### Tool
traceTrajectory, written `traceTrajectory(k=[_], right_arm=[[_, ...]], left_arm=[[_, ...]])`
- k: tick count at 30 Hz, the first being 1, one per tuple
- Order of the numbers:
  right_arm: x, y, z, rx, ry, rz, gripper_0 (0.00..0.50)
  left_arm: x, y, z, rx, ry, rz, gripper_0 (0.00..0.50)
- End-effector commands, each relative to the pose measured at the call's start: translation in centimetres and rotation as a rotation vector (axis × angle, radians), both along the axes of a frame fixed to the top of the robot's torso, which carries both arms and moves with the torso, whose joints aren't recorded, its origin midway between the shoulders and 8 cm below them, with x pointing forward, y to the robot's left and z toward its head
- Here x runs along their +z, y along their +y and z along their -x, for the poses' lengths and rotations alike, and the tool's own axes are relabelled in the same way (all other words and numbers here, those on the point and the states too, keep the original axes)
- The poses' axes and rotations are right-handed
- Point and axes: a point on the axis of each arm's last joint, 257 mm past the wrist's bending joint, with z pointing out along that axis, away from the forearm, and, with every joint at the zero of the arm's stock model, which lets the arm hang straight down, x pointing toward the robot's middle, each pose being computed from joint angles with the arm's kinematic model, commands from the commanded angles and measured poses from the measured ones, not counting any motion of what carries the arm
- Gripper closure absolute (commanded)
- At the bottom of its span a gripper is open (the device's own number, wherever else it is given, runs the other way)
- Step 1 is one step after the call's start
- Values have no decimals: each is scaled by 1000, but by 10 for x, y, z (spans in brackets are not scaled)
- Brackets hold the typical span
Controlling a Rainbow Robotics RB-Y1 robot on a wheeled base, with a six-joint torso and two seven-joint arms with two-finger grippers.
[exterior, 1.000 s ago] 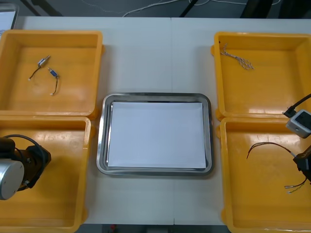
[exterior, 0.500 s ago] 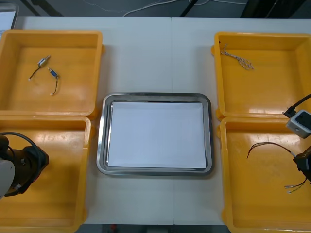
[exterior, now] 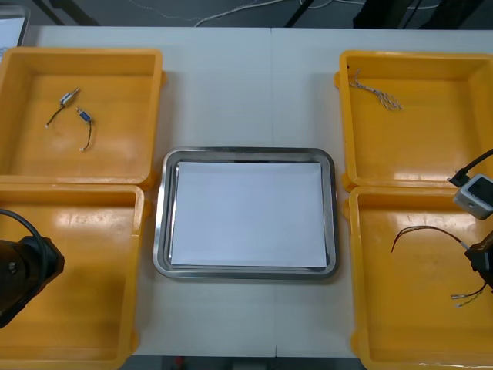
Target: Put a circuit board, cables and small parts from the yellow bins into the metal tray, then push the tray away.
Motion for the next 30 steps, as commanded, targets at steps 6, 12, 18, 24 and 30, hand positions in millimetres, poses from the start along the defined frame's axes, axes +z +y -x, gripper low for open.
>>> traceTrajectory(k=[6, 12, 18, 24, 30], right_arm=[[14, 3, -5, -37, -44, -27, 500], [14, 3, -5, -37, -44, -27, 500], [14, 3, -5, -37, -44, -27, 500], [14, 3, -5, -37, -44, -27, 500], [14, 3, -5, -37, -44, -27, 500]], left_arm=[[36, -27, -23, -288, -52, -90, 500], [42, -46, -35, -433, -63, -152, 500], [44, -66, -39, -523, -68, -163, 500], [51, -95, -46, -598, -95, -143, 500], [54, -114, -47, -652, -103, -136, 500]])
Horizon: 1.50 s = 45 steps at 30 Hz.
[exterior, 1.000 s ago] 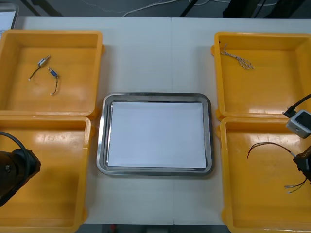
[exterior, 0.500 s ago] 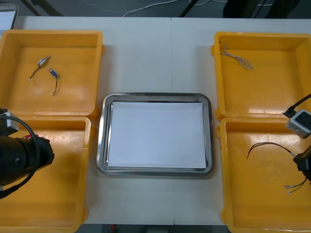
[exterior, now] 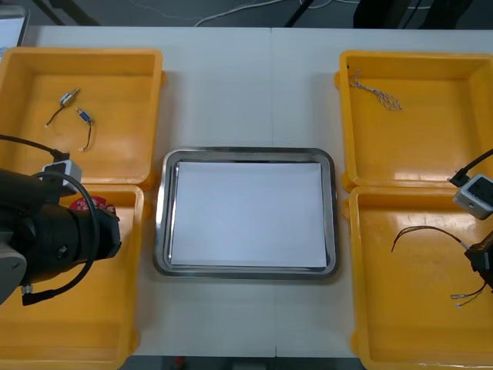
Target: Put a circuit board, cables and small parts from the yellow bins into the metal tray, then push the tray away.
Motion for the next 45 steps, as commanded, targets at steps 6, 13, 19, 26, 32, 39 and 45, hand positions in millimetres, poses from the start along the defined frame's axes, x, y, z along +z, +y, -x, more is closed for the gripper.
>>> traceTrajectory(k=[6, 13, 19, 26, 32, 39, 45], right_arm=[[14, 3, -5, -38, -44, -27, 500], [14, 3, -5, -38, -44, -27, 500], [14, 3, -5, -38, -44, -27, 500], [14, 3, -5, -38, -44, -27, 500], [14, 3, -5, -38, -44, -27, 500], [14, 3, -5, -38, -44, -27, 500], [14, 3, -5, -38, -44, -27, 500]], left_arm=[[12, -30, -6, -116, -23, -18, 500], [3, -48, -10, -120, -2, -4, 500], [-6, -62, -21, -112, 4, -21, 500], [-8, -82, -24, -138, 15, -5, 500], [-11, -99, -24, -160, 31, 3, 500], [-19, -120, -24, -179, 52, 5, 500], [-25, -133, -27, -179, 67, 1, 500]])
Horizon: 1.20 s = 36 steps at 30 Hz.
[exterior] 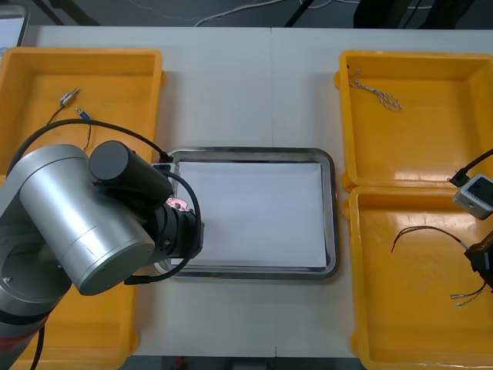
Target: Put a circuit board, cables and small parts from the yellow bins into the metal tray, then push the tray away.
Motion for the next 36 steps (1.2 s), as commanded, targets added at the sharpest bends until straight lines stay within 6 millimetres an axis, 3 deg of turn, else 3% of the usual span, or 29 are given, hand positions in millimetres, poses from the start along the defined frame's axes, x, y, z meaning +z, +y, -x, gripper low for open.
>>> traceTrajectory(k=[1, 17, 27, 36], right_arm=[[14, 3, -5, -38, -44, -26, 500], [14, 3, -5, -38, -44, -26, 500], [14, 3, -5, -38, -44, -26, 500], [14, 3, -5, -38, -44, -26, 500]], left_arm=[[8, -26, -6, 33, -16, 40, 500], [-16, -35, -15, 69, 29, -14, 500], [-25, -46, -10, 57, 49, -18, 500], [-36, -41, -10, 63, 70, -49, 500]])
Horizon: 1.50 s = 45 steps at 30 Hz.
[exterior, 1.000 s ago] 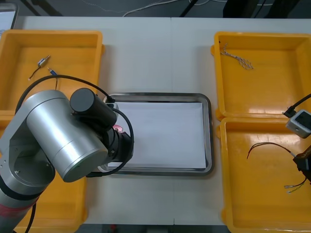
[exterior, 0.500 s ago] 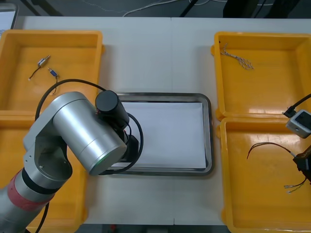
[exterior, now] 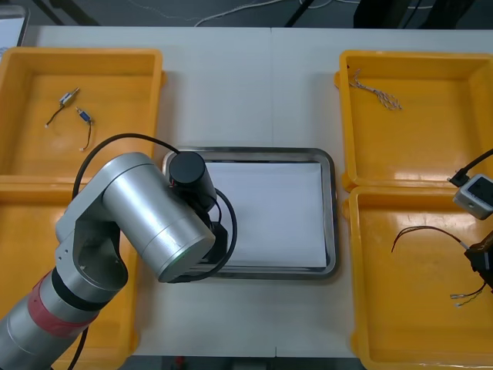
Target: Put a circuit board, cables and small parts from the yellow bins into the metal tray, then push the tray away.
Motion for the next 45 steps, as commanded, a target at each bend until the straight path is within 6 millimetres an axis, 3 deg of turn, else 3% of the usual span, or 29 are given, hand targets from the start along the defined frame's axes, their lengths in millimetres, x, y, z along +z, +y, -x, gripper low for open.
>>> traceTrajectory(k=[1, 6, 23, 45], right_arm=[[14, 3, -5, -38, -44, -26, 500], [14, 3, -5, -38, -44, -26, 500], [14, 3, -5, -38, -44, -26, 500], [14, 3, -5, -38, -44, -26, 500]], left_arm=[[8, -15, -5, 47, -20, 27, 500], [1, -9, -7, 56, -12, 5, 500], [1, -32, -12, 7, -33, 69, 500], [-8, -37, -11, -15, -50, 67, 500]])
